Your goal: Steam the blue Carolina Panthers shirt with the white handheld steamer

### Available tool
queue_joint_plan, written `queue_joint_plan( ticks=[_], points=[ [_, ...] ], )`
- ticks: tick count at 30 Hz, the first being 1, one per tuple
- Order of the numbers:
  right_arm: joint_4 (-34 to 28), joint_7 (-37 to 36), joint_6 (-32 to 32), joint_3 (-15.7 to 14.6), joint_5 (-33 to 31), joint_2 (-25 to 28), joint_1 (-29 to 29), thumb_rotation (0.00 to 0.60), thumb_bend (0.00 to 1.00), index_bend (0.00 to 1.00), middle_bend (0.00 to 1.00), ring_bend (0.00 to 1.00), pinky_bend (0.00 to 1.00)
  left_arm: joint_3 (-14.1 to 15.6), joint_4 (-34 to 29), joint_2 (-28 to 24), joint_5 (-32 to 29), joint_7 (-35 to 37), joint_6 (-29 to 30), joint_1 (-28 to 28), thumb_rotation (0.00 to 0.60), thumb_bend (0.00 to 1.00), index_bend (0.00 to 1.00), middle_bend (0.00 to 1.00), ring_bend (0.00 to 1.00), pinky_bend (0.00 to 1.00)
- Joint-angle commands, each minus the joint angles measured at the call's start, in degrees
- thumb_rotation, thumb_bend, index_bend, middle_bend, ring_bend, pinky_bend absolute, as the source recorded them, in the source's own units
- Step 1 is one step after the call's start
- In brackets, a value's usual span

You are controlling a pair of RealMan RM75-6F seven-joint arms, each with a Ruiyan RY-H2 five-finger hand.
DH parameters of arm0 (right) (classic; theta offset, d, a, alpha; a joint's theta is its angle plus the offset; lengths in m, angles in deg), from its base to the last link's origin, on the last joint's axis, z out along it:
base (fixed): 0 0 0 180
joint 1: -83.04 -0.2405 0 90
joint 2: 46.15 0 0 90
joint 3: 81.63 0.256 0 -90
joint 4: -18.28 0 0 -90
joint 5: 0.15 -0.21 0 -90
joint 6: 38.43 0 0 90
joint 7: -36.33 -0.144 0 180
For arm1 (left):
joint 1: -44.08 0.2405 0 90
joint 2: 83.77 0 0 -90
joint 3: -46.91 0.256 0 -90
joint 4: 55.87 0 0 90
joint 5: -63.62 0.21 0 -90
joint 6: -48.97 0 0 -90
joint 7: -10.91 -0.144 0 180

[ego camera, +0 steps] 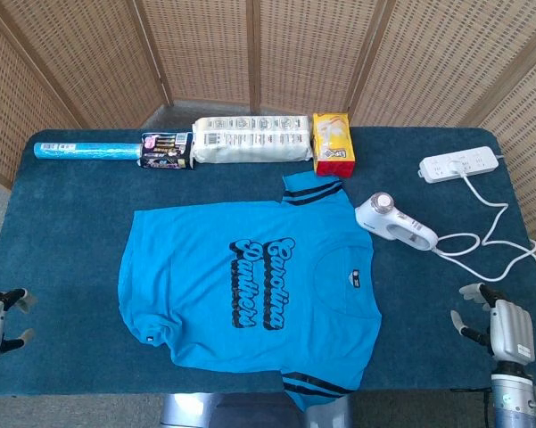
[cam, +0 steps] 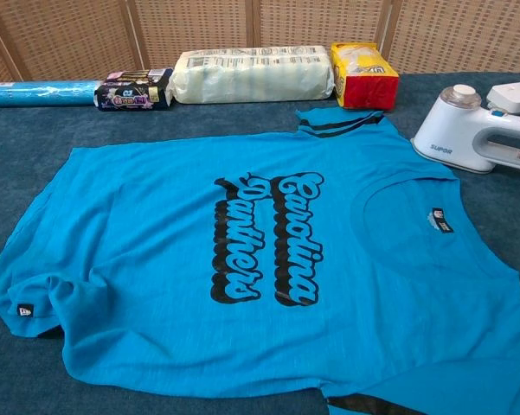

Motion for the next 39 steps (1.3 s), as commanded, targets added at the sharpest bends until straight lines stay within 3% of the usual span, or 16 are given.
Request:
queue_joint_plan(
  ticks=[1,10,22,26,30,39],
  points=[
    [0.0,0.2,0.3,0.0,-0.2,-0.1,-0.1,0.6,0.33,0.4,0.45,0.42,0.44,0.0,0.2,0.2,-0.1,0.0,-0.1,-0.1,0.6,0.18,0.45,0.52,0.42,0.42],
    [-0.3,0.8,0.2,0.2,-0.9,-0.6,0.1,0.6,0.33,0.4,0.45,0.42,0.43,-0.2,0.7,-0.3,1.0,0.0,-0.6,-0.9,0.6,0.18,0.45,0.52,0.42,0.42],
    [-0.9,0.8,-0.3,0.3,-0.4,-0.6,0.2,0.6,0.33,0.4,0.45,0.42,0.43,1.0,-1.4,0.0,4.2,-2.3,-6.0,-4.6,0.6,0.18,0.45,0.52,0.41,0.42],
    [-1.6,0.8,-0.8,0.2,0.2,-0.3,0.3,0.6,0.33,0.4,0.45,0.42,0.43,1.5,-2.6,1.2,6.3,-4.2,-10.1,-7.6,0.592,0.13,0.4,0.48,0.38,0.41],
    [-2.2,0.9,-1.5,0.1,0.6,0.2,0.6,0.6,0.33,0.4,0.45,0.42,0.43,1.4,-4.0,2.0,7.5,-6.3,-15.4,-11.4,0.533,0.12,0.35,0.45,0.35,0.39],
    [-3.6,-0.4,-4.8,-0.6,0.9,1.8,3.4,0.6,0.33,0.4,0.45,0.42,0.43,0.3,-6.3,9.6,7.2,-12.8,-26.9,-20.3,0.527,0.12,0.3,0.4,0.32,0.39]
  ],
)
